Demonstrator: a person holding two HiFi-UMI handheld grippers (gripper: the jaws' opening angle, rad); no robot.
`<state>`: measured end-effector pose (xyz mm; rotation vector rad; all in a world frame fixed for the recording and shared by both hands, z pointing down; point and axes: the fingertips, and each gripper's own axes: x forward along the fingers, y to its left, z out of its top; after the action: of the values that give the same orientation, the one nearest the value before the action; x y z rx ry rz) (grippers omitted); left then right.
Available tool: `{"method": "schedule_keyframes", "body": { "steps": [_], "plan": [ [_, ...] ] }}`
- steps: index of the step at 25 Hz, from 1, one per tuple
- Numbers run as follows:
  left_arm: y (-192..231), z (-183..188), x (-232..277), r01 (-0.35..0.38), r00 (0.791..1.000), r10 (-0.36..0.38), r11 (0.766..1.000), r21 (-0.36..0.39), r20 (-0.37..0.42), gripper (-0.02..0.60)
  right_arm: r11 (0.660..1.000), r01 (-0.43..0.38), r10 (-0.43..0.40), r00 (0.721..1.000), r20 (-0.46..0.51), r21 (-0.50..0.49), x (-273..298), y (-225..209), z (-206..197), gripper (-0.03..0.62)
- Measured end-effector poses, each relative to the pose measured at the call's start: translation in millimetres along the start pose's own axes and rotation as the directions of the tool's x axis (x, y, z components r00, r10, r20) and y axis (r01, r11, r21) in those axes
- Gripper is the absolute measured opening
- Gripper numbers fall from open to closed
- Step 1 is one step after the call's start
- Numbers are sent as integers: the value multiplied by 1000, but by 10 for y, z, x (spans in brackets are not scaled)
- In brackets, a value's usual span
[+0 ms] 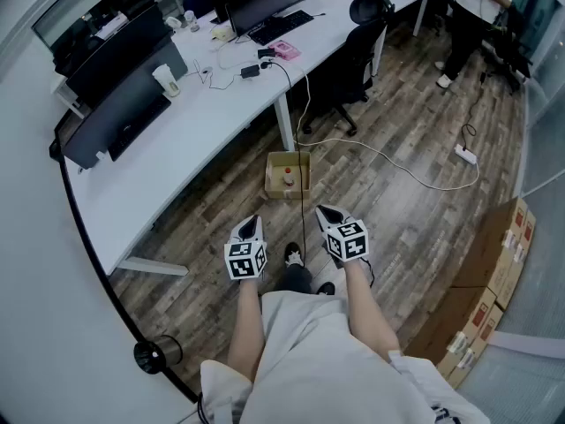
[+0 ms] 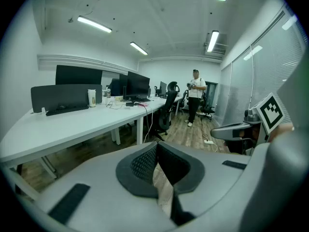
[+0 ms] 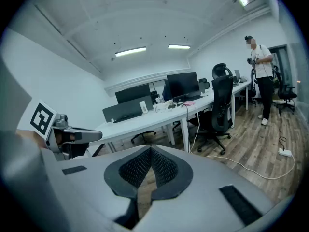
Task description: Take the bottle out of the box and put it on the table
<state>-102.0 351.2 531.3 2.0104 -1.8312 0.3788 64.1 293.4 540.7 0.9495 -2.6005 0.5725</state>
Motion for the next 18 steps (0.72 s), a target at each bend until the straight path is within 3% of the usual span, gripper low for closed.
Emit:
{"method": "schedule_keyframes", "body": {
  "steps": [10, 15, 18],
  "plan": [
    [-197, 148, 263, 34, 999, -33, 999, 28, -10, 15, 1000, 11, -11, 1000, 11, 9, -37, -243, 131, 38],
    [-129, 128, 274, 24, 999, -23, 999, 40, -43, 15, 992, -45, 40, 998, 47, 116, 35, -220, 160, 38],
    [-238, 78, 373, 26, 999, -25, 999, 27, -46, 15, 989, -60, 55, 998, 45, 132, -25, -334, 103, 38]
  ]
}}
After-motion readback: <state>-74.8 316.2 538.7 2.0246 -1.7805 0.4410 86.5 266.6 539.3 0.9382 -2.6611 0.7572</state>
